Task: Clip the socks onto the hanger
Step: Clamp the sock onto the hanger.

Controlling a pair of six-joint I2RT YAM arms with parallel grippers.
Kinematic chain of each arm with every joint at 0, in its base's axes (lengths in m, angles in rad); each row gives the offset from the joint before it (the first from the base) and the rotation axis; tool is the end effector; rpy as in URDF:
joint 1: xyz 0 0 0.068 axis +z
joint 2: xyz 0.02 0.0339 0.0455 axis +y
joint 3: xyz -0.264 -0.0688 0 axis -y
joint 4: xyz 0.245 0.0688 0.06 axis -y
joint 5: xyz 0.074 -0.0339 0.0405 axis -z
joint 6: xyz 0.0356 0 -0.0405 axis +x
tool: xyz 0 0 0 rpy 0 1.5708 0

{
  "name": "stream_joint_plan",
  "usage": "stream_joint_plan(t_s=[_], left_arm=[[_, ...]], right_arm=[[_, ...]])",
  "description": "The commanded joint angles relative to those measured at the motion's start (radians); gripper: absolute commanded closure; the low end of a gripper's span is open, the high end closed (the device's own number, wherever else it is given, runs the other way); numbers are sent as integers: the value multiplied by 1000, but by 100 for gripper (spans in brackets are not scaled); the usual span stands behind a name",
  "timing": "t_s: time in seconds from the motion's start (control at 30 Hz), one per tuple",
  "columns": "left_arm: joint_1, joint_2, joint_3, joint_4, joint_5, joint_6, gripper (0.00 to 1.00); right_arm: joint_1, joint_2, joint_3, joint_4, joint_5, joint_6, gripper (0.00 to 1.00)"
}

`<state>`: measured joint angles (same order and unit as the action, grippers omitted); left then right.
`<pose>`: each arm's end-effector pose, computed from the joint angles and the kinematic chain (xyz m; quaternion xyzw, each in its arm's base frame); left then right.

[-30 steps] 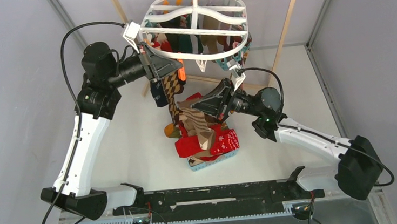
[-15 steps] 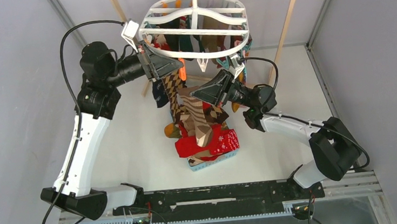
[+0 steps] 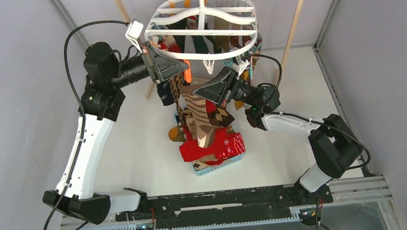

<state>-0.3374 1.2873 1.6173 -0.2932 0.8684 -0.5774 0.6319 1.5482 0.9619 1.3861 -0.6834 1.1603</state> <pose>0.2320 -0.1102 0.5067 0.2253 0.6613 -0.5504 0.4571 0.2466 0.2084 0.3647 -0.2072 0.4231 0.7605 0.4470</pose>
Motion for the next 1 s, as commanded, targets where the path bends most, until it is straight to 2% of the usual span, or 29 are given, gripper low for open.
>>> stream_joint_plan(t_s=[0.0, 0.43, 0.97], left_arm=[[-2, -14, -20, 28, 85, -26, 100], [-2, -14, -34, 56, 95, -42, 100], [-2, -18, -32, 77, 102, -62, 100]], right_arm=[[-8, 4, 41, 87, 52, 25, 100], [-2, 11, 41, 96, 115, 18, 100], [2, 28, 41, 59, 100, -7, 100]])
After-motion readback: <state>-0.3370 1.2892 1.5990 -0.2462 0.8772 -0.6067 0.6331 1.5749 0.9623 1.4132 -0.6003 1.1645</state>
